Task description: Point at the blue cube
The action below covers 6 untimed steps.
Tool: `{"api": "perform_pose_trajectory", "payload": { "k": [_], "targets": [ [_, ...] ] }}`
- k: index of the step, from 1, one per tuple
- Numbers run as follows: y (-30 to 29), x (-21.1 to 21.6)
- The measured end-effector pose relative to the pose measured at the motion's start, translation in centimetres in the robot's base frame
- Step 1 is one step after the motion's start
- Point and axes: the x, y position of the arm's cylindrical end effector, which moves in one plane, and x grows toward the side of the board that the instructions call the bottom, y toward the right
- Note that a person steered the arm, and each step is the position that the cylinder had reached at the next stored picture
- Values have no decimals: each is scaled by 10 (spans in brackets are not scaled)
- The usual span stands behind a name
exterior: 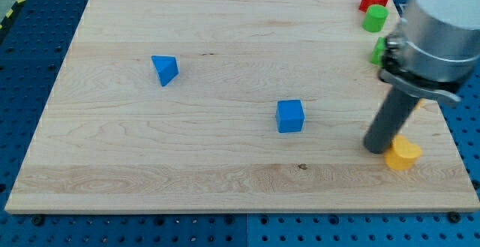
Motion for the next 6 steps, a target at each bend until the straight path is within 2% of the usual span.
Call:
{"api": "perform_pose_trajectory", "payload": {
  "k": [2, 3, 5, 6],
  "targets": [
    [43, 13],
    [11, 19],
    [-117, 37],
    [-182, 20]
  ]
}}
